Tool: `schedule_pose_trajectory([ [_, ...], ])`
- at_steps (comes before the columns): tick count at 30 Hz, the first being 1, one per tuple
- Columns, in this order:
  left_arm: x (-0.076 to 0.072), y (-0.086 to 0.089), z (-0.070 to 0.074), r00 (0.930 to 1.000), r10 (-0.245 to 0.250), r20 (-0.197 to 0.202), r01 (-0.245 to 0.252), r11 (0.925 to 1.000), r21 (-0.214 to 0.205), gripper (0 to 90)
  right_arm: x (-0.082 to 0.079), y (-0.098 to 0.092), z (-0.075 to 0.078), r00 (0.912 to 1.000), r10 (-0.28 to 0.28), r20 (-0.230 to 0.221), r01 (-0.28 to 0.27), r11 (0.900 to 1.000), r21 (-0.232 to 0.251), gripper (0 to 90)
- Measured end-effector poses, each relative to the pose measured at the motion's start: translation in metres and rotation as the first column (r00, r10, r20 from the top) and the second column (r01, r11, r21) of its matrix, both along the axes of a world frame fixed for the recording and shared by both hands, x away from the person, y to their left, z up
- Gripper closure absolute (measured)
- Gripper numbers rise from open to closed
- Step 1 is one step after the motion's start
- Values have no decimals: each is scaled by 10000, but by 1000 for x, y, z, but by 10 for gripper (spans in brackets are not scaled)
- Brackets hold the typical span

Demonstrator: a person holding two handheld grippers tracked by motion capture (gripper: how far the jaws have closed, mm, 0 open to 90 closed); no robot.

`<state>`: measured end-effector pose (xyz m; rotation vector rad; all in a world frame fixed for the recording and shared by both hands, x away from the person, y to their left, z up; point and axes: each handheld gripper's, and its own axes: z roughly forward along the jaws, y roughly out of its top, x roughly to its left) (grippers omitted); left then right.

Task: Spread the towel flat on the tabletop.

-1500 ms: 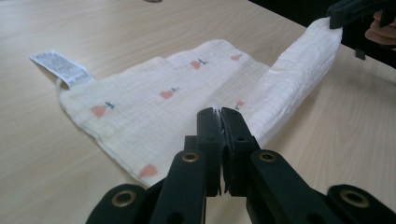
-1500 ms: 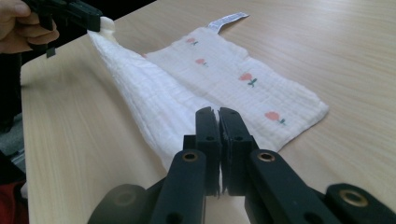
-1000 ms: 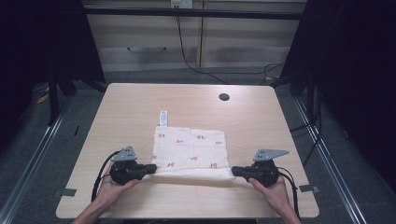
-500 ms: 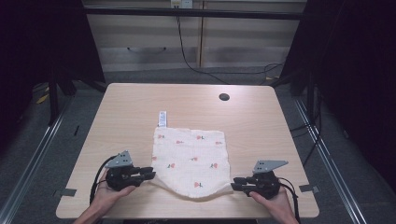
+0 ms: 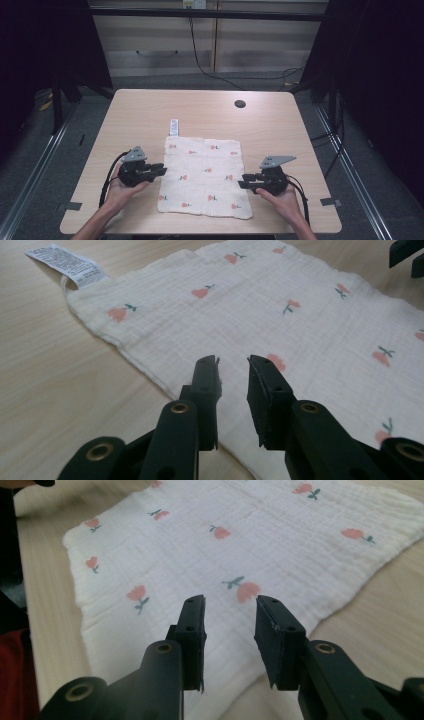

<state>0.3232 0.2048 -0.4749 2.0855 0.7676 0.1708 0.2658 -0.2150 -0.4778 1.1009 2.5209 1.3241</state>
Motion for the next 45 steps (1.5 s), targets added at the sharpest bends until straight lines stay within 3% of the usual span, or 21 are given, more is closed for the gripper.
schedule_pose_trajectory([
  [4,15,-9,-2,9999,104,-103,-104,9999,-44,756,16,10,-1,10000,-12,-20,12,10000,-86,672],
  [6,24,-19,-15,9980,372,-501,-375,9993,-46,760,34,19,-7,9998,-112,-157,108,9996,-270,705],
  [7,24,-22,-18,9980,284,-563,-281,9996,65,764,39,21,-12,9996,-208,-184,202,9994,-294,717],
  [8,24,-27,-23,9984,143,-550,-117,9989,461,765,41,22,-15,9992,-304,-240,297,9991,-290,726],
  [9,24,-27,-23,9984,143,-550,-117,9989,461,765,42,24,-21,9988,-345,-339,330,9985,-430,728],
  [10,22,-30,-29,9985,-12,-539,49,9977,676,765,43,24,-24,9987,-353,-371,329,9974,-643,728],
  [18,7,-26,-30,9982,-374,-473,404,9972,624,769,31,15,-25,9978,-566,-337,534,9944,-910,745],
  [30,-14,-33,-29,9959,-813,-406,842,9936,754,758,14,0,-25,9963,-737,-446,700,9944,-788,762],
  [33,-12,-32,-30,9947,-873,-550,903,9944,541,758,9,-1,-24,9966,-706,-430,670,9945,-811,762],
  [38,-14,-33,-29,9946,-888,-535,921,9937,636,715,5,0,-23,9971,-647,-413,606,9938,-937,758],
  [42,-12,-31,-28,9915,-1056,-766,1092,9930,448,691,6,0,-22,9973,-576,-462,533,9945,-896,715],
  [45,-4,-27,-26,9935,-858,-745,876,9959,210,656,16,-7,-12,9964,-800,-274,788,9960,-429,700],
])
